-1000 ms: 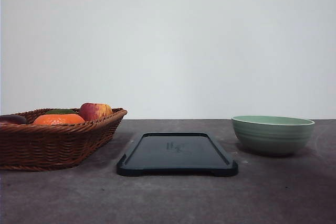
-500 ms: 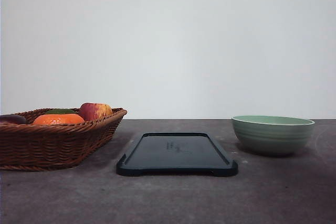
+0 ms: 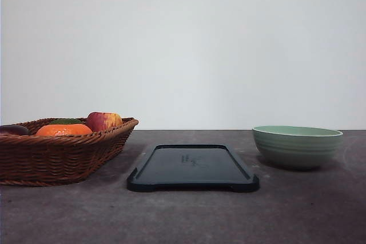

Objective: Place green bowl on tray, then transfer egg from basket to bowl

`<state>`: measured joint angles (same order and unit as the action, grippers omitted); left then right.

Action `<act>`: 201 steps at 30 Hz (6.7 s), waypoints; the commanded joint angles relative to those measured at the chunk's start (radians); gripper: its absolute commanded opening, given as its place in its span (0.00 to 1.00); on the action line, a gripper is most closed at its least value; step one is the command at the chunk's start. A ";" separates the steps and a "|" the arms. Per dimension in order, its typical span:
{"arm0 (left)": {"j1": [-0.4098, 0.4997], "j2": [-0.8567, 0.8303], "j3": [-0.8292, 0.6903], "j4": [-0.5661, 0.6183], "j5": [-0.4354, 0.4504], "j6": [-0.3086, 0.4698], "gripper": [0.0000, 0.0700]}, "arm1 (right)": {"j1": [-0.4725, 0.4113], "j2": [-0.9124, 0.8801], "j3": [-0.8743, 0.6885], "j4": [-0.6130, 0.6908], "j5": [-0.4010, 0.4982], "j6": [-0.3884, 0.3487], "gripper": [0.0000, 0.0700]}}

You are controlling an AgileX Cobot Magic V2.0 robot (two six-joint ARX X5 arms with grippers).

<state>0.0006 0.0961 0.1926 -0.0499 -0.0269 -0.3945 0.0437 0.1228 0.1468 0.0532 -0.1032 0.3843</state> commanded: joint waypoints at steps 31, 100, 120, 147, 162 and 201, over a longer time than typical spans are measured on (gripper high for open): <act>-0.001 0.939 0.731 -0.530 0.230 0.210 0.00 | 0.000 0.983 0.725 -0.565 -0.092 -0.236 0.01; -0.001 1.030 0.769 -0.582 0.237 0.243 0.45 | 0.000 1.712 1.285 -0.994 -0.106 -0.323 0.00; -0.001 1.030 0.769 -0.575 0.237 0.243 0.45 | 0.255 1.829 1.686 -1.203 -0.107 -0.313 0.00; -0.001 1.030 0.769 -0.569 0.237 0.243 0.45 | 0.394 2.010 1.733 -1.034 -0.073 -0.291 0.00; -0.001 1.030 0.769 -0.571 0.237 0.243 0.45 | 0.406 2.022 1.734 -1.027 -0.075 -0.295 0.29; -0.002 1.030 0.769 -0.622 0.238 0.255 0.45 | 0.391 0.911 0.648 -0.496 0.025 -0.427 0.28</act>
<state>-0.0002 1.1191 0.9417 -0.6740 0.2081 -0.1486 0.4309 1.0494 0.8014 -0.4559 -0.0784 -0.0275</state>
